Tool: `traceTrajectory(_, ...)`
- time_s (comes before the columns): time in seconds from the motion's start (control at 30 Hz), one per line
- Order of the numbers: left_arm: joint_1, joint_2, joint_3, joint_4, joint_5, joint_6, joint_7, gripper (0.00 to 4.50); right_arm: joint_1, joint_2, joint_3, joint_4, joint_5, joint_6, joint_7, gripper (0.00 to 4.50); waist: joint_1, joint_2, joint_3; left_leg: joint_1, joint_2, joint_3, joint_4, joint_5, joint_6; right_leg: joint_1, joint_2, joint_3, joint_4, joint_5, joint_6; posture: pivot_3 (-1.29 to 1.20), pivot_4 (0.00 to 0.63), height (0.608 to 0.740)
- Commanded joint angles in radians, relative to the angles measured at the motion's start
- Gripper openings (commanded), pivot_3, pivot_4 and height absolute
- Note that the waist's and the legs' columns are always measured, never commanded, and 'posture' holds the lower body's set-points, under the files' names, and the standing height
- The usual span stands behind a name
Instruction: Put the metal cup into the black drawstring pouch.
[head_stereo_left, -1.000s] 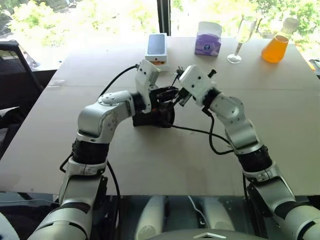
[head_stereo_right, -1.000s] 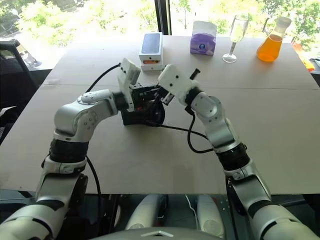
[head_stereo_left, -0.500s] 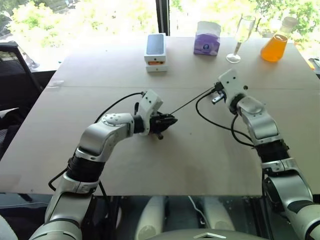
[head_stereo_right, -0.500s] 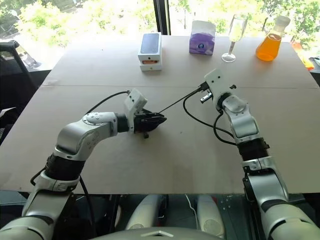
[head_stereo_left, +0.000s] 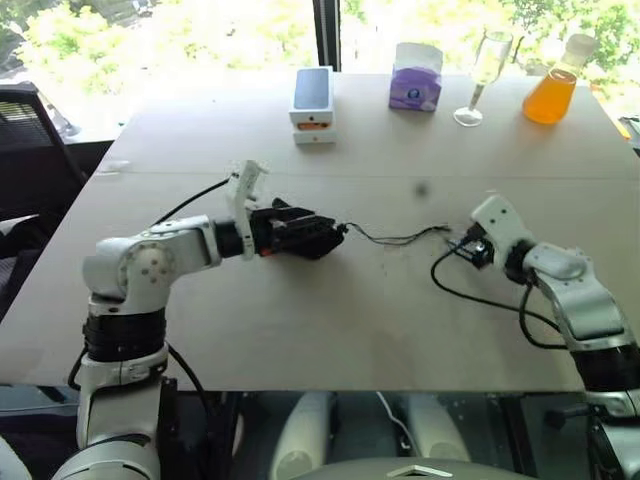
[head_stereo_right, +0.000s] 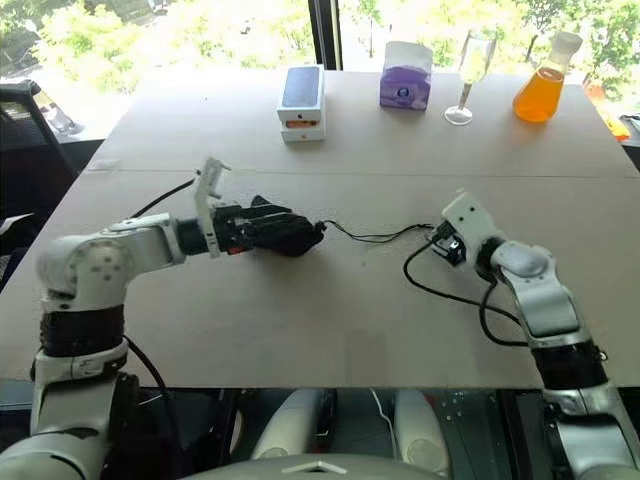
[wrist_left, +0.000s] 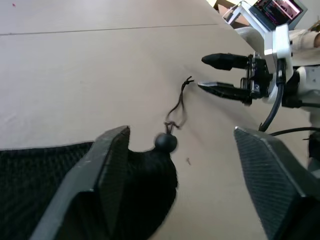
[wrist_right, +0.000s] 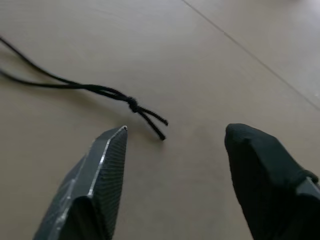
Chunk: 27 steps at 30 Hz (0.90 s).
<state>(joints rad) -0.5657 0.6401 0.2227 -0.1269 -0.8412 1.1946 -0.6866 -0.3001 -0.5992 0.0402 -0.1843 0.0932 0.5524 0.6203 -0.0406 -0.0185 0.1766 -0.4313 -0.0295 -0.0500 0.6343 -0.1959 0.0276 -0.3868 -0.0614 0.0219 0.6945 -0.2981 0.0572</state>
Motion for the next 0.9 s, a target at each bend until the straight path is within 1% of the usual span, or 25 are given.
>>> traceTrajectory(0.03,-0.005,0.029,0.057,-0.031,0.005,-0.049,0.017,3.34,0.078,-0.026,-0.109,-0.176,0.09,0.053,0.029,4.45,0.004,0.0,0.0,0.0,0.0,0.0,0.0,0.0,0.0,0.0,0.0,-0.001,0.0,0.0,0.0,0.0,0.15,0.74)
traceTrajectory(0.07,-0.004,0.012,0.071,-0.045,0.015,-0.087,0.041,3.34,0.108,-0.02,-0.135,-0.219,0.124,0.06,0.035,4.45,0.009,0.0,0.0,0.0,0.0,-0.001,0.0,0.0,0.0,0.001,0.0,-0.001,0.0,0.0,0.0,0.0,0.15,0.74)
traceTrajectory(0.13,0.028,-0.054,0.097,-0.1,0.059,-0.246,0.072,3.34,0.149,0.009,-0.183,-0.29,0.189,0.06,0.032,4.45,0.012,0.0,0.0,0.0,0.0,-0.001,0.001,0.0,0.0,0.001,-0.001,-0.001,0.0,0.0,0.0,0.0,0.15,0.74)
traceTrajectory(0.17,0.064,-0.071,0.097,-0.136,0.088,-0.323,0.067,3.34,0.172,0.032,-0.209,-0.323,0.224,0.037,0.031,4.45,0.013,-0.001,0.0,0.001,0.0,-0.001,0.001,0.0,0.0,0.002,-0.003,0.0,-0.001,0.0,0.0,0.0,0.15,0.74)
traceTrajectory(0.23,0.147,-0.082,0.106,-0.2,0.104,-0.402,0.034,3.34,0.218,0.039,-0.241,-0.391,0.289,0.025,0.061,4.45,0.012,0.0,0.0,0.001,0.0,-0.001,0.001,0.0,0.0,0.002,-0.006,0.001,-0.001,0.0,0.0,0.0,0.15,0.74)
traceTrajectory(0.33,0.296,-0.05,0.112,-0.283,0.08,-0.447,-0.056,3.34,0.274,0.013,-0.28,-0.441,0.354,0.038,0.097,4.45,0.014,0.0,0.0,0.0,0.0,-0.001,-0.001,0.0,0.0,0.002,-0.006,0.003,-0.003,0.0,0.0,0.0,0.15,0.74)
traceTrajectory(0.43,0.449,-0.03,0.142,-0.33,0.078,-0.488,-0.097,3.34,0.359,-0.039,-0.318,-0.443,0.351,-0.016,0.154,4.45,0.022,0.0,0.0,0.001,0.0,-0.001,-0.001,0.0,0.0,0.003,-0.007,0.003,-0.004,0.0,-0.001,0.0,0.15,0.74)
traceTrajectory(0.47,0.501,-0.022,0.149,-0.337,0.101,-0.522,-0.113,3.34,0.39,-0.051,-0.337,-0.443,0.349,-0.038,0.167,4.45,0.025,0.0,-0.001,0.001,0.0,-0.001,-0.001,0.0,0.0,0.005,-0.007,0.003,-0.006,0.0,-0.001,0.0,0.15,0.74)
traceTrajectory(0.57,0.604,-0.009,0.166,-0.362,0.114,-0.57,-0.143,3.34,0.457,-0.066,-0.39,-0.448,0.376,-0.063,0.188,4.45,0.034,0.0,-0.001,0.002,0.0,-0.003,-0.001,-0.001,0.001,0.007,-0.008,0.0,-0.009,0.0,-0.001,0.0,0.15,0.74)
traceTrajectory(0.7,0.701,-0.012,0.186,-0.383,0.104,-0.59,-0.135,3.34,0.537,-0.066,-0.434,-0.426,0.37,-0.111,0.201,4.45,0.045,0.001,-0.001,0.001,0.001,-0.006,-0.001,-0.001,0.002,0.01,-0.009,-0.003,-0.016,0.0,-0.001,0.0,0.15,0.74)
traceTrajectory(0.9,0.764,-0.015,0.204,-0.393,0.084,-0.587,-0.112,3.34,0.558,-0.071,-0.443,-0.394,0.367,-0.156,0.2,4.45,0.053,0.001,-0.001,0.001,0.001,-0.006,-0.001,-0.002,0.002,0.01,-0.009,-0.004,-0.016,0.0,-0.001,0.0,0.15,0.74)
